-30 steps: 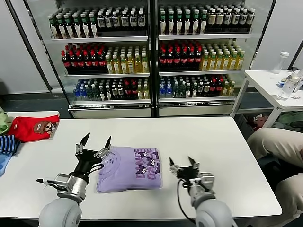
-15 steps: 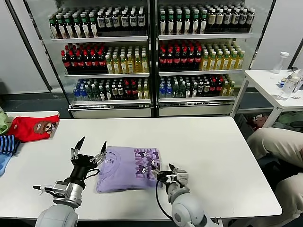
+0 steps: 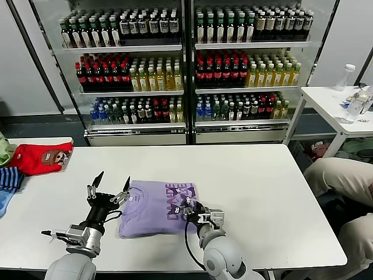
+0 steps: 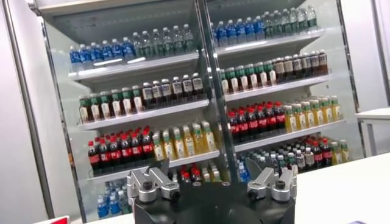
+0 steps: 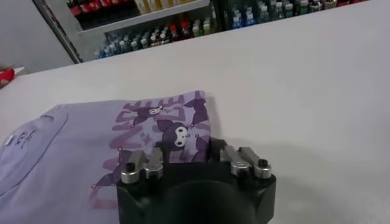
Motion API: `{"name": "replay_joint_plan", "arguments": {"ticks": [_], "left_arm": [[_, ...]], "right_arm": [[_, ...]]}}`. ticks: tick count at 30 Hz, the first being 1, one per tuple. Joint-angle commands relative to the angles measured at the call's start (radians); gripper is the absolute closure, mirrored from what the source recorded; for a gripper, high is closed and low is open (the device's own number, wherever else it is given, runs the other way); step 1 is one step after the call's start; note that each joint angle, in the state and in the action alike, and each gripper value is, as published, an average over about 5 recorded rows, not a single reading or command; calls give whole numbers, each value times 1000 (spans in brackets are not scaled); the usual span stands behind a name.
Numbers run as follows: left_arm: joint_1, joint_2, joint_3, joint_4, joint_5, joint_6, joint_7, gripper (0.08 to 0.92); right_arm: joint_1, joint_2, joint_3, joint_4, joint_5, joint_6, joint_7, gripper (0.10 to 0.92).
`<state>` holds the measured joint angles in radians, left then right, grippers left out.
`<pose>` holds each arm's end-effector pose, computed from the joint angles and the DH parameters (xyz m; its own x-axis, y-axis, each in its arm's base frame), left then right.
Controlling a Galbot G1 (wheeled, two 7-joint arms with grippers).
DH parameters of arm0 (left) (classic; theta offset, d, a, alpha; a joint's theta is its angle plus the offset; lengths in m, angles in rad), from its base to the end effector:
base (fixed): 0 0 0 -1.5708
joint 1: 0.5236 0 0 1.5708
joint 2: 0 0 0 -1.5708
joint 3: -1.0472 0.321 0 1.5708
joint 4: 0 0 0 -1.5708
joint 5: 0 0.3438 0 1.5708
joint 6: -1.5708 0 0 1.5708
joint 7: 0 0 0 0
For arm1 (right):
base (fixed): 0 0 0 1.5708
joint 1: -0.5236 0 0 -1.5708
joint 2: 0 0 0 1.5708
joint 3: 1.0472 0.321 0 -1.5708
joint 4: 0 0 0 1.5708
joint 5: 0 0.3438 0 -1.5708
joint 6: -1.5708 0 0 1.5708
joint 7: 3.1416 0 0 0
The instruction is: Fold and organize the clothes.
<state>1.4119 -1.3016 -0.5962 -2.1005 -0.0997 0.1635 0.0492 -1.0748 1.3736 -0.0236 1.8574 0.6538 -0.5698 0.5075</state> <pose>0.2278 0.0599 -0.2328 -0.9956 0.0940 0.0053 0.0935 0.9796 0.1779 0.2745 0.1244 -0.2608 -0.8019 -0.2887 0.5231 -0.1800 0.9516 0.2493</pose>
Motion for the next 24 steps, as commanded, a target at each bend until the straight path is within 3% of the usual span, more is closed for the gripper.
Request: {"name": "replay_joint_plan", "arguments": {"ticks": [1, 12, 18, 24], "left_arm": [[-11, -1, 6, 27, 7, -9, 2, 177], [-44, 7, -7, 110, 11, -47, 6, 177], [-60, 0, -10, 147, 19, -68, 8, 177], [-59, -11, -6, 163, 29, -110, 38, 177]], "right_arm": [[2, 1, 24, 14, 2, 17, -21, 612], [-39, -180, 150, 236, -20, 12, -76, 903], [-107, -291, 245, 285, -58, 7, -120, 912], [-129, -258, 250, 265, -139, 14, -162, 912]]}}
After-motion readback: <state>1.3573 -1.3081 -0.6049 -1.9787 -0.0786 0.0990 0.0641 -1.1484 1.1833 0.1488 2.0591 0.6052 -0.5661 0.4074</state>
